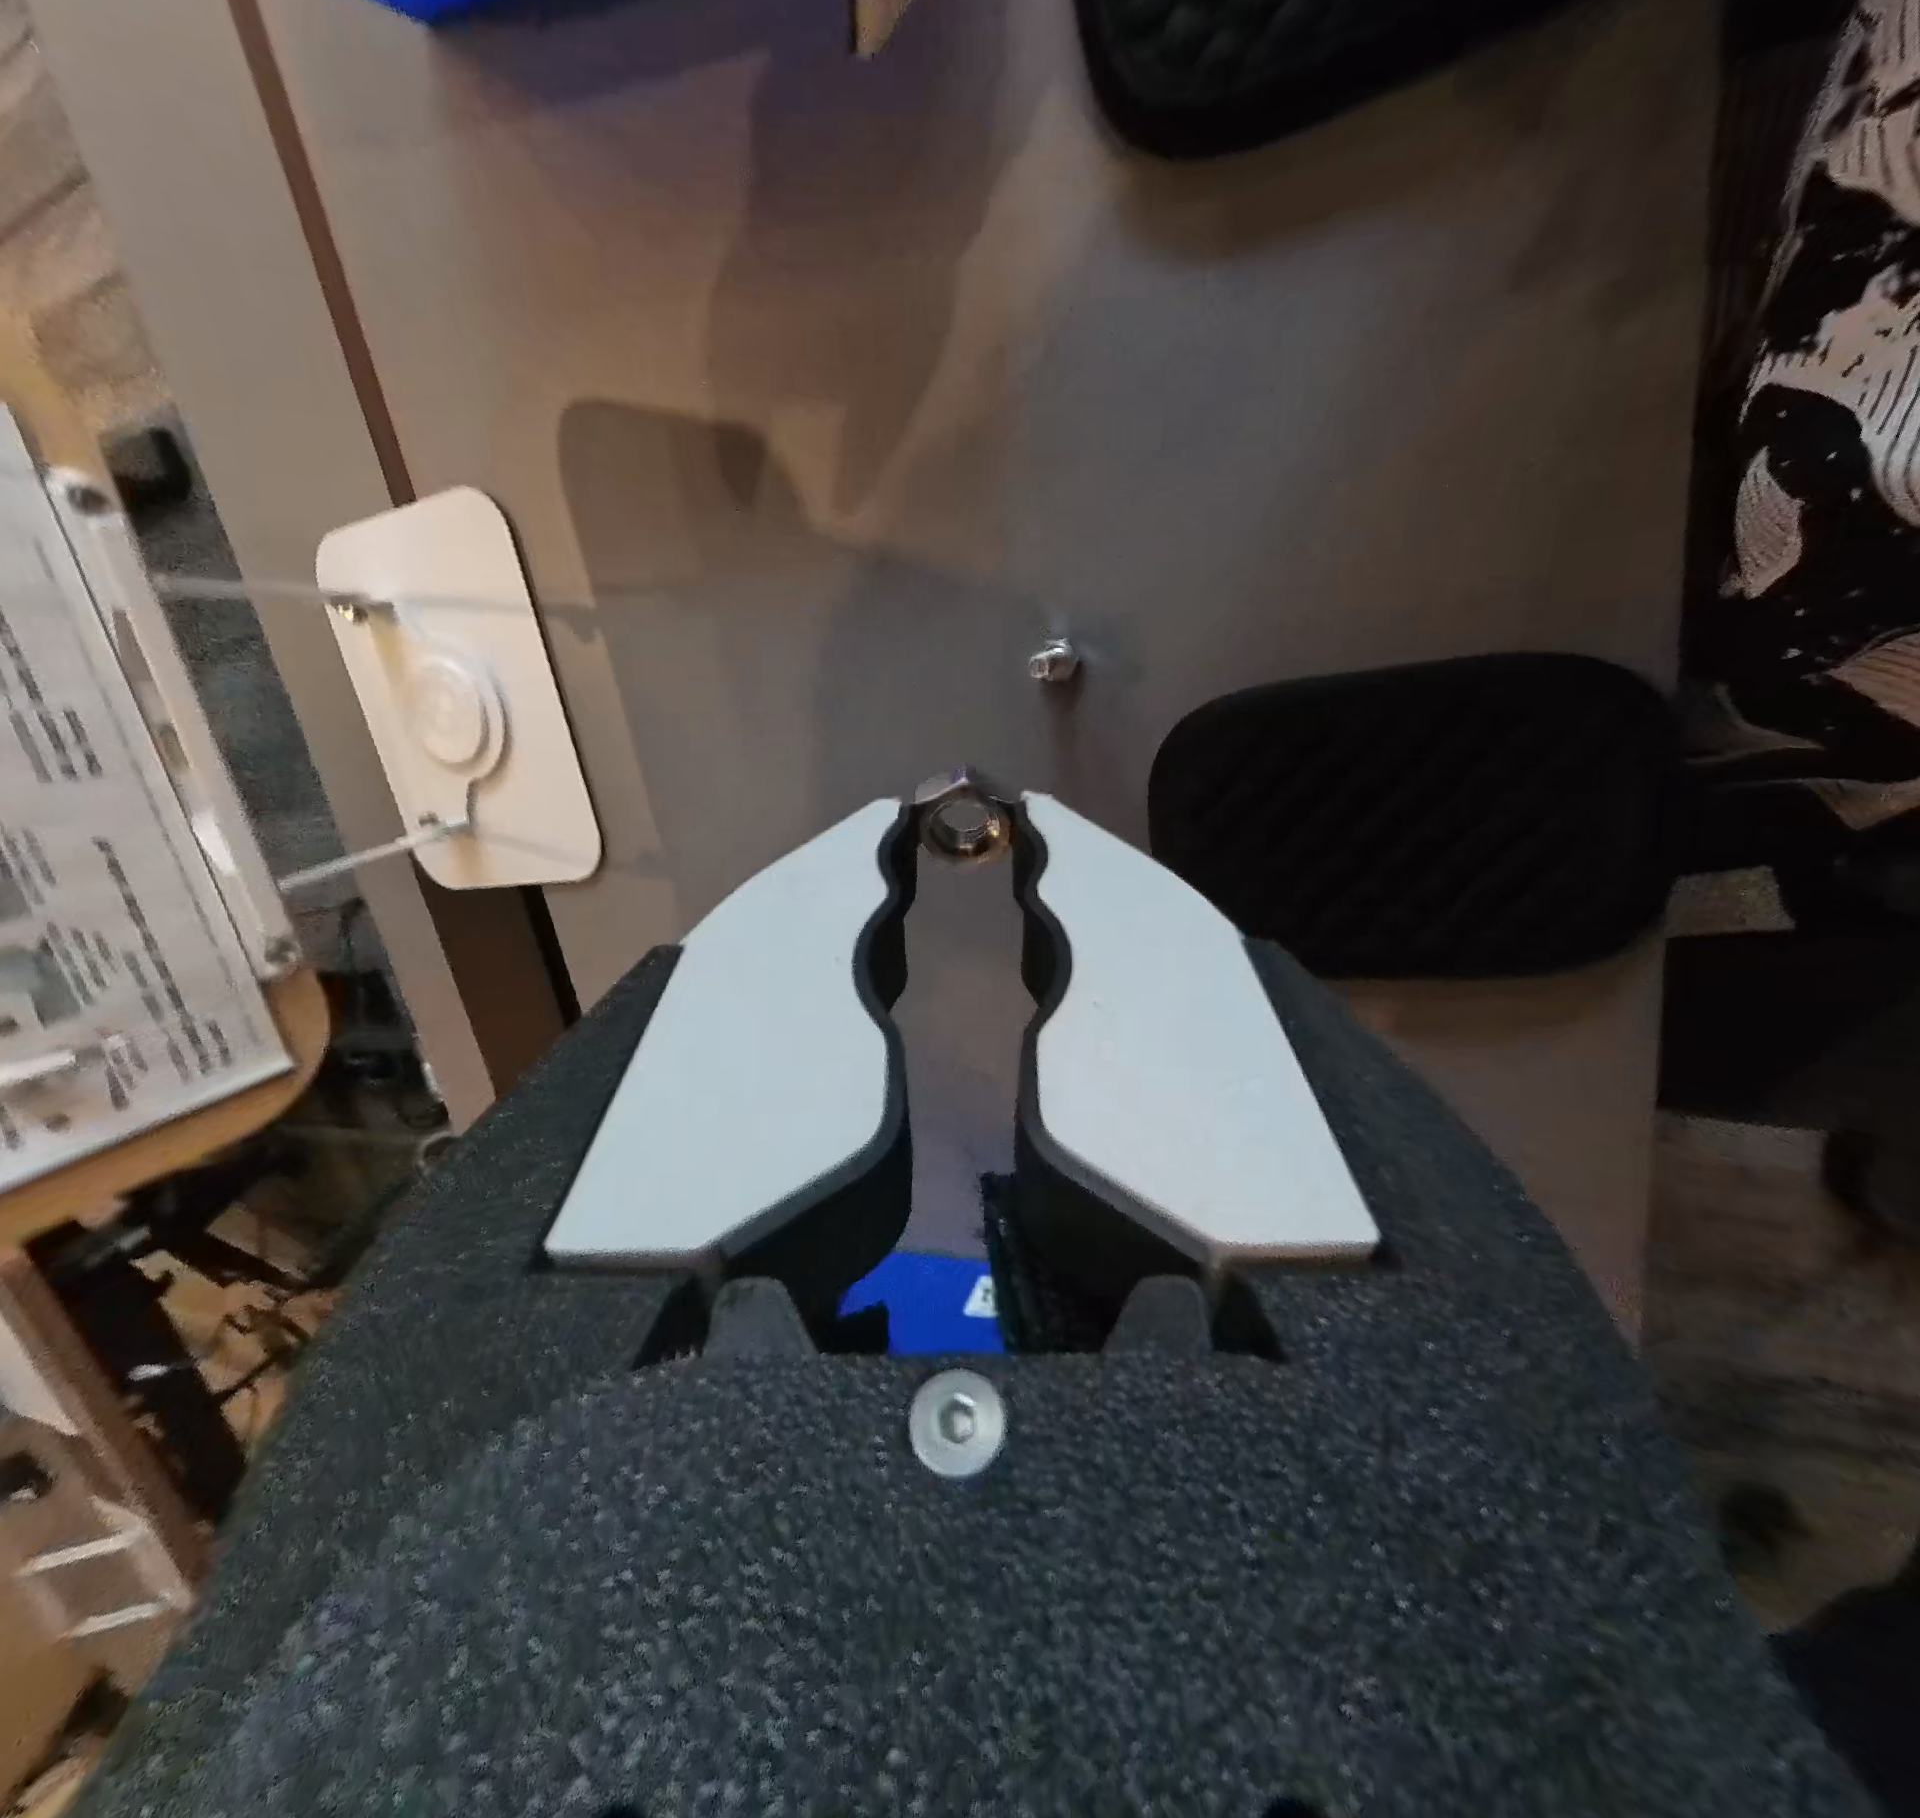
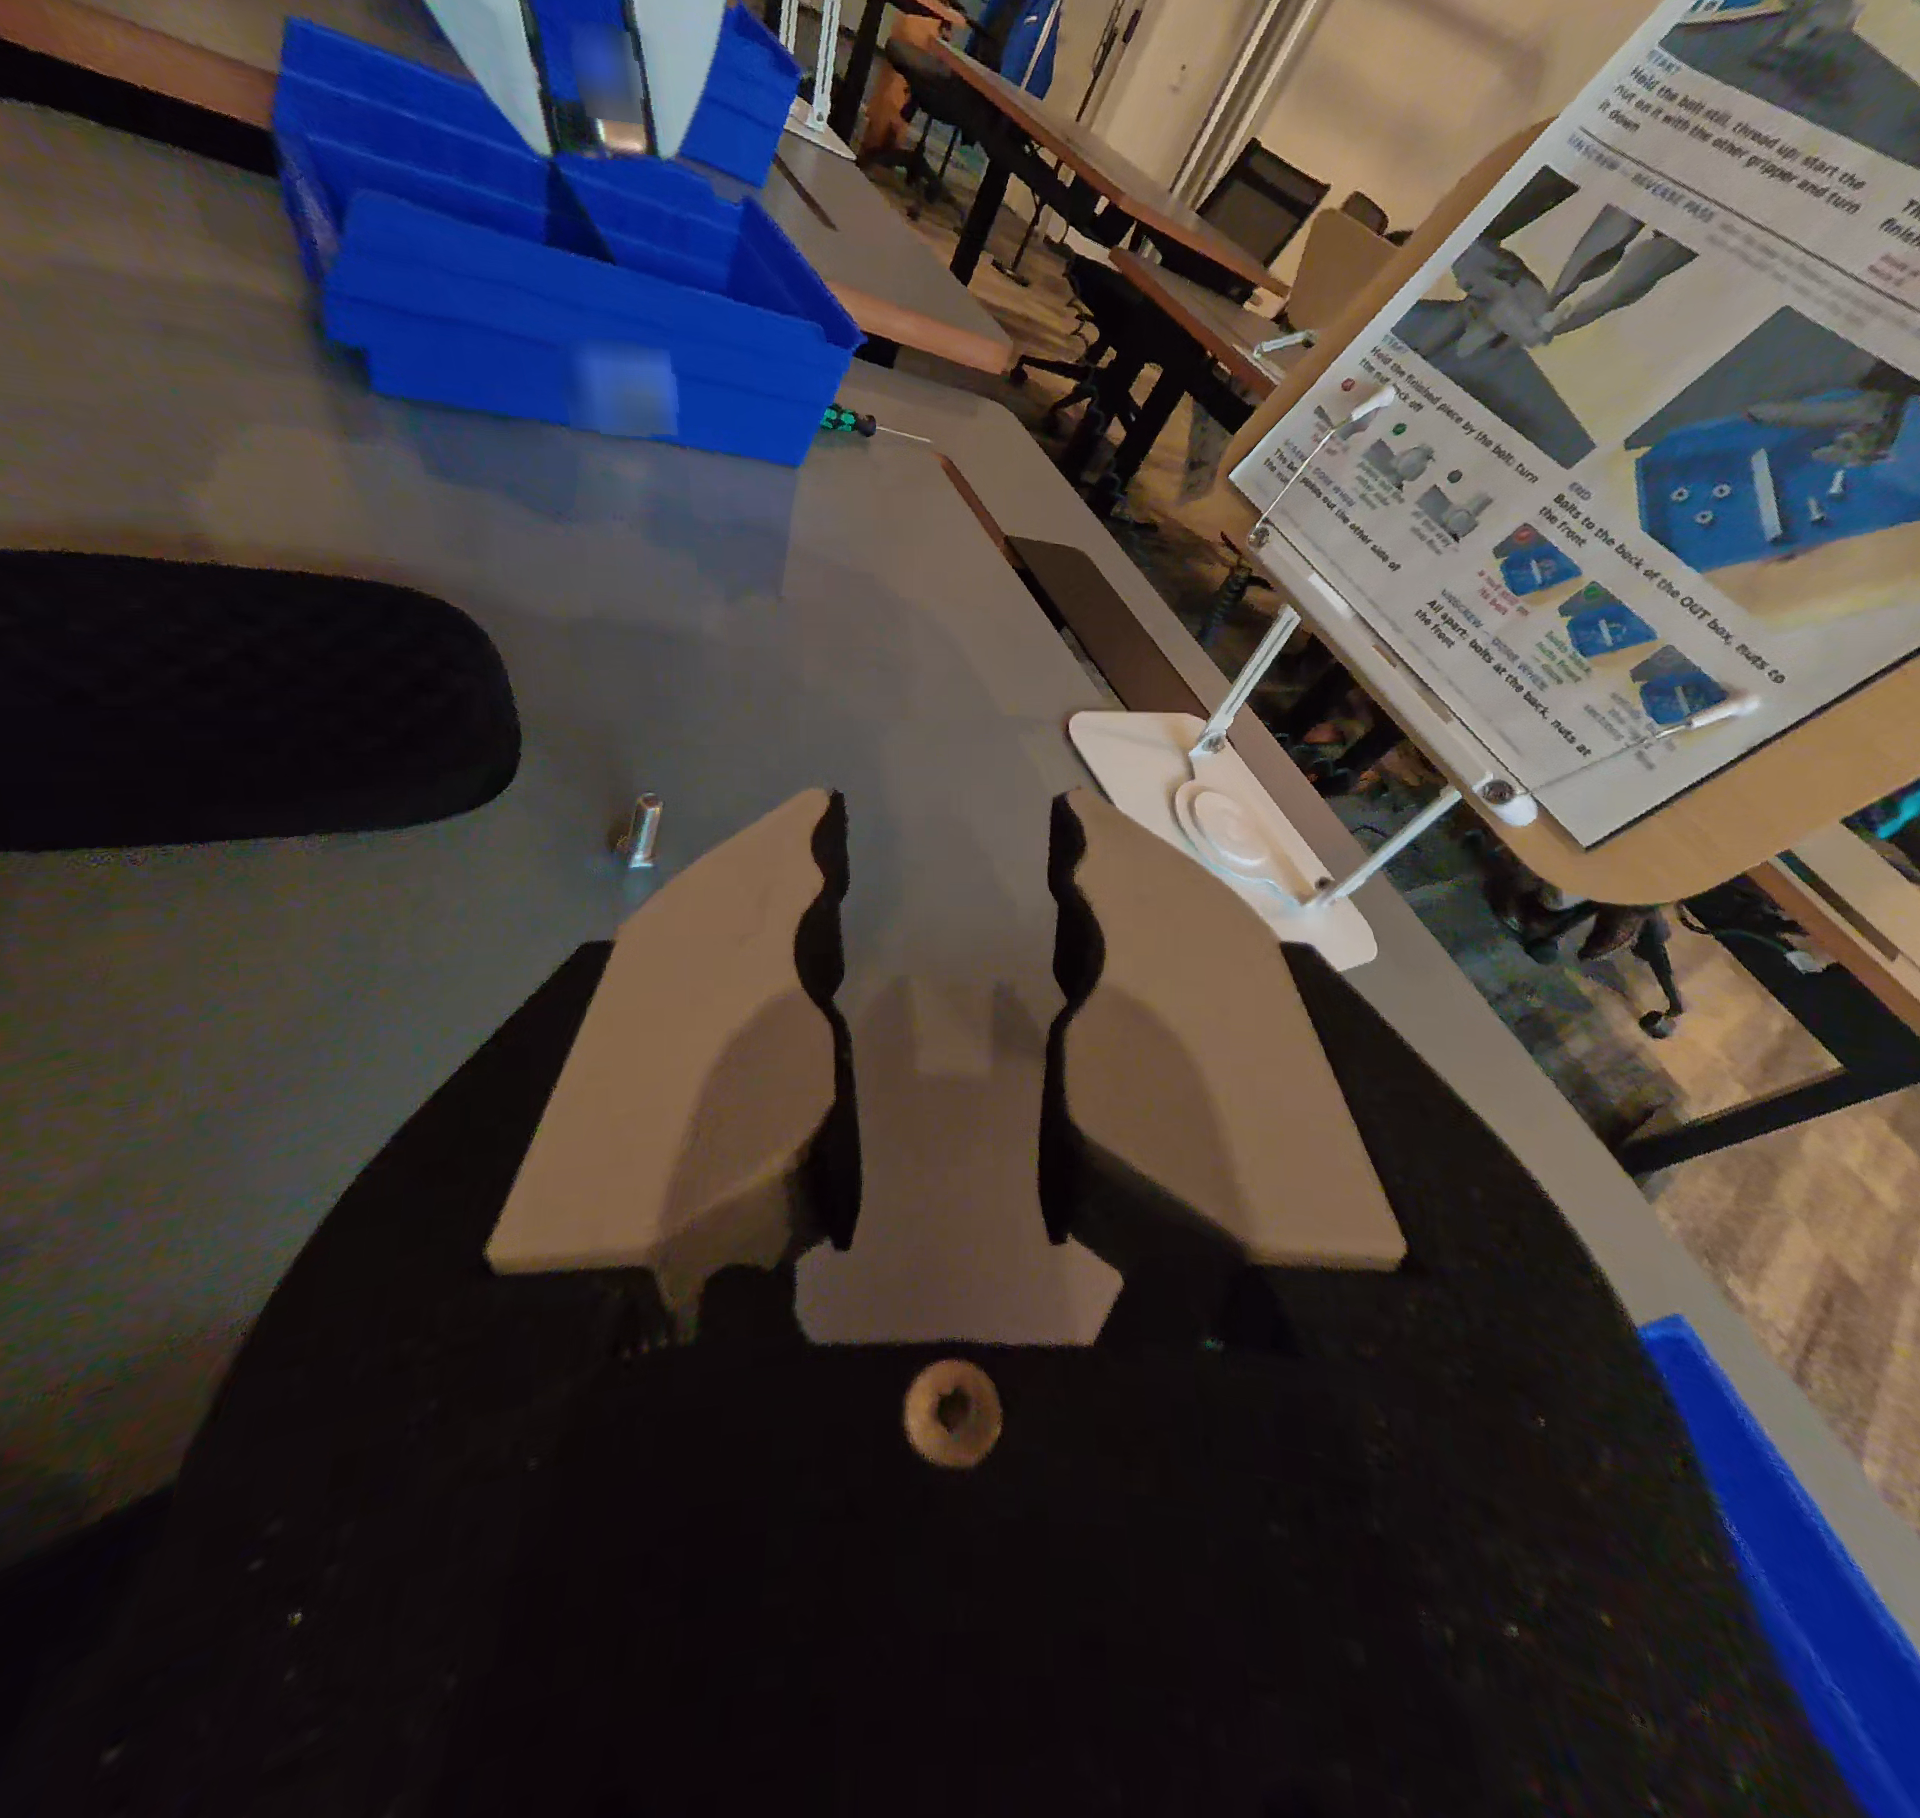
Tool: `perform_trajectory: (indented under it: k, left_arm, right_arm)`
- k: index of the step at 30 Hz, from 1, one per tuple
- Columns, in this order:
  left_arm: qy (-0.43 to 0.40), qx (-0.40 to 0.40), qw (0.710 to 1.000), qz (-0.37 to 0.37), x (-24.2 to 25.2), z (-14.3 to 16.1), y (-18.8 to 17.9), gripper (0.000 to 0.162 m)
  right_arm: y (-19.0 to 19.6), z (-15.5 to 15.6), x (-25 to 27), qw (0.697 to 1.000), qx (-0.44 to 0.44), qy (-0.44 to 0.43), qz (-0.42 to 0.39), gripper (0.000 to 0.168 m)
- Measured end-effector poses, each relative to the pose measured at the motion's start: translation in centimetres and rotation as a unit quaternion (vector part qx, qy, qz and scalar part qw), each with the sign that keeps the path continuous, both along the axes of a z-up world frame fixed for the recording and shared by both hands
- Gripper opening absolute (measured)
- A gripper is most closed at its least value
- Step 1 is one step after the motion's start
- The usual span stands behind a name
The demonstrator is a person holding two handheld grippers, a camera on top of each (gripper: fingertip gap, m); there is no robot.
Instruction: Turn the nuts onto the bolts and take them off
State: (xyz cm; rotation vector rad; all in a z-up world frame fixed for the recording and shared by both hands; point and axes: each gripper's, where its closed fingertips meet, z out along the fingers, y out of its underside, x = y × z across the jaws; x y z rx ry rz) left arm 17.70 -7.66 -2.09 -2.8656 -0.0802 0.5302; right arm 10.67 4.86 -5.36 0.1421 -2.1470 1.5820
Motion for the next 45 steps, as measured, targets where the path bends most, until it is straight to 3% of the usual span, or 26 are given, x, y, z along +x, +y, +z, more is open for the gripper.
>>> perform_trajectory:
  k: [4,9,15,26,36,45]
  left_arm:
    - [-0.01,-0.026,0.999,-0.036,-0.4,-1.5,2.6,0.017]
    - [-0.054,-0.058,0.996,-0.05,-2.1,-6.0,4.2,0.017]
    - [-0.102,-0.082,0.989,-0.063,-4.0,-11.9,5.5,0.017]
    - [-0.166,-0.108,0.978,-0.059,-5.5,-19.7,6.0,0.017]
    - [-0.184,-0.107,0.976,-0.043,-5.3,-22.0,5.7,0.017]
    - [-0.186,-0.091,0.978,-0.036,-5.2,-21.9,6.4,0.017]
  right_arm:
    - [1.2,-0.7,-0.3,1.0,0.001,-0.005,-0.012,0.036]
    - [2.5,-1.7,-1.1,0.999,-0.002,-0.016,-0.03,0.036]
    - [3.9,-2.7,-1.6,0.999,0.008,-0.024,-0.045,0.036]
    - [4.8,-4.2,-2.3,0.997,0.038,-0.034,-0.057,0.036]
    - [4.6,-5.6,-2.9,0.996,0.053,-0.048,-0.053,0.036]
    - [4.8,-5.1,-3.3,0.996,0.049,-0.043,-0.058,0.037]
